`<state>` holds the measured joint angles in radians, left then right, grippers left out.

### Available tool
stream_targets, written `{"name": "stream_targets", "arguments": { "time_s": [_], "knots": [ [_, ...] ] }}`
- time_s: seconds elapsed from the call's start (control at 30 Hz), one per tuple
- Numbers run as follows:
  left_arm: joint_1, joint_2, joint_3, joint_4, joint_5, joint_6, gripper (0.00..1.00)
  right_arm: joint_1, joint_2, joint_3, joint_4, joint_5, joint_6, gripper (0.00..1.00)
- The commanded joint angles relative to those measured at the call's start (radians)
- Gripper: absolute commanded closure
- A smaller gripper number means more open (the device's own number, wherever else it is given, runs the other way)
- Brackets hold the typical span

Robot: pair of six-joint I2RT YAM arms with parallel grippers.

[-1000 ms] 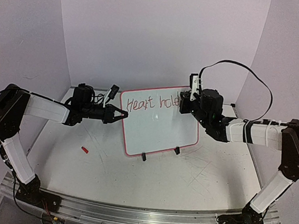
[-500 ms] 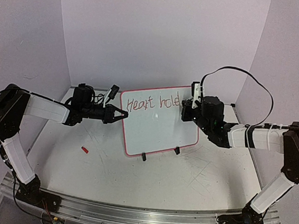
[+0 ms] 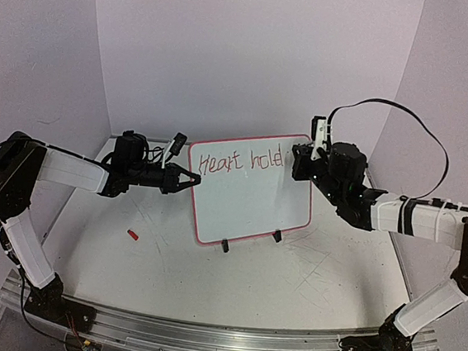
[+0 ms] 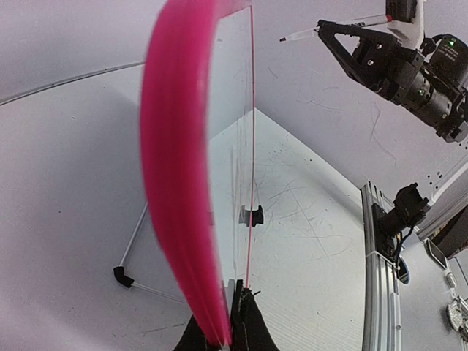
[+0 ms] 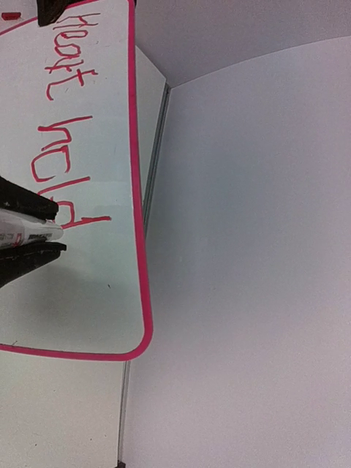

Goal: Write a sentence on the whiteboard

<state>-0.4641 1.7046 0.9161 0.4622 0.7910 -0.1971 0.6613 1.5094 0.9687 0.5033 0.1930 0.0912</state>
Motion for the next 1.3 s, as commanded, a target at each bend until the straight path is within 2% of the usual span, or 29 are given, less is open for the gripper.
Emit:
{"name": "stream_targets", "arguments": {
  "time_s": [0.0, 0.67, 1.27],
  "knots": [
    [0.011, -0.012, 0.015, -0.028, -0.141, 0.133, 1.0, -0.007, 0.046, 0.057, 0.02, -0.009, -0.012, 1.0],
    [0.011, -0.012, 0.015, -0.031, -0.148, 0.139, 1.0, -0.017, 0.099, 0.088, 0.042, 0.073, -0.054, 1.0],
    [0.011, -0.01, 0.021, -0.033, -0.144, 0.139, 1.0, -0.014, 0.121, 0.077, 0.048, 0.006, -0.035, 1.0]
  ]
}}
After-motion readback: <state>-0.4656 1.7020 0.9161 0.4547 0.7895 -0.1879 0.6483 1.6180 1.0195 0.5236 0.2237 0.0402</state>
